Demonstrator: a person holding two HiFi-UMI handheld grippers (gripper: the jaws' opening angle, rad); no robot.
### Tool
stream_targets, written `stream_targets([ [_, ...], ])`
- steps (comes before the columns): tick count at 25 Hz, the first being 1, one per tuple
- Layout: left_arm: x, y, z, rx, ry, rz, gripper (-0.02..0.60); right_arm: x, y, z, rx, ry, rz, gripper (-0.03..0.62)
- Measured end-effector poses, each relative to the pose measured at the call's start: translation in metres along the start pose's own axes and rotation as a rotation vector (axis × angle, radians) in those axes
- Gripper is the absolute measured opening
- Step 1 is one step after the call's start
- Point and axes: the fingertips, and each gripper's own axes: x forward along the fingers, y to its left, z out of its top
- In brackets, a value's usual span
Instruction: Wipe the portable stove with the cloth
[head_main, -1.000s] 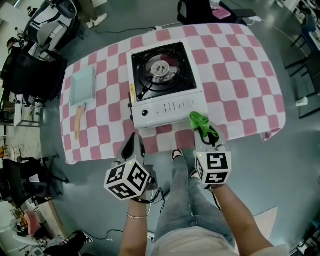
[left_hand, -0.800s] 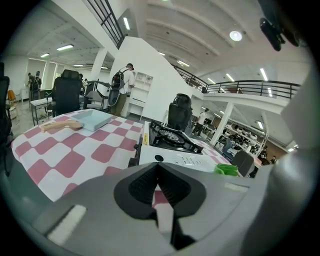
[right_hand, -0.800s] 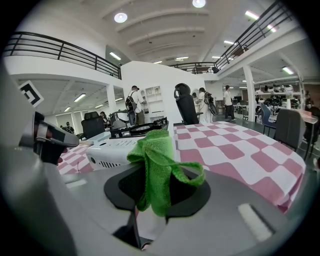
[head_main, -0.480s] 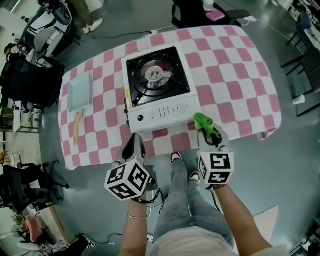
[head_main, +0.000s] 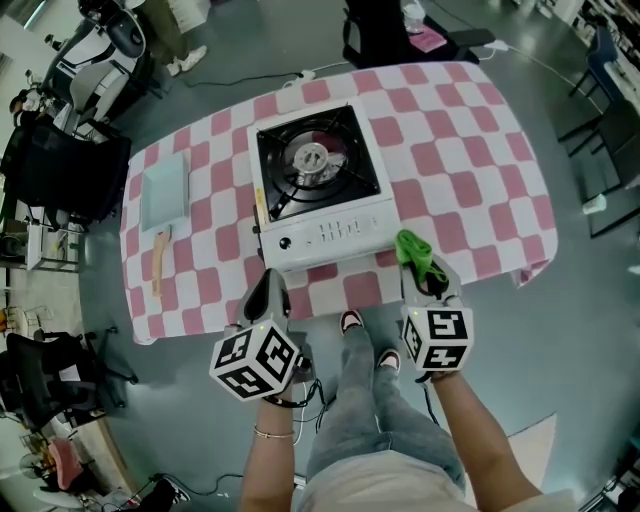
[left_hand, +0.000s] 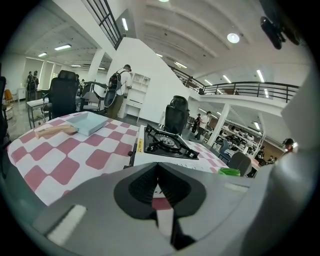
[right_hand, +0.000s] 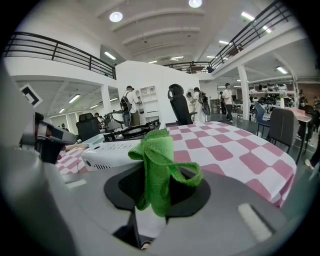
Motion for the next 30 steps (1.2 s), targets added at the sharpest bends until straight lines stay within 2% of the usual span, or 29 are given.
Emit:
stream_targets([
  [4,-0.004,0.0,0.012,-0.004,-0.019,-0.002,0.0,-0.013,0.0,0.019,-0.002,-0.032,0.001,0.109],
  [9,-0.013,-0.005,0.035,-0.009,-0.068,-0.014,0.0,-0.035,-0.01,0.061,-0.012,-0.101,-0.024,0.109],
  [21,-0.032,-0.021,0.12,0.024,-0.265,-0.044,0.0,-0.082,-0.038,0.192,-0.071,-0.363,-0.07,0.109],
  [25,-0.036,-0.026,0.139,0.059,-0.314,-0.051,0.0,-0.09,-0.049,0.213,-0.069,-0.424,-0.092,0.109],
  [30,-0.034,-0.029,0.147,0.079,-0.325,-0.057,0.0,-0.089,-0.052,0.218,-0.055,-0.446,-0.1,0.109],
])
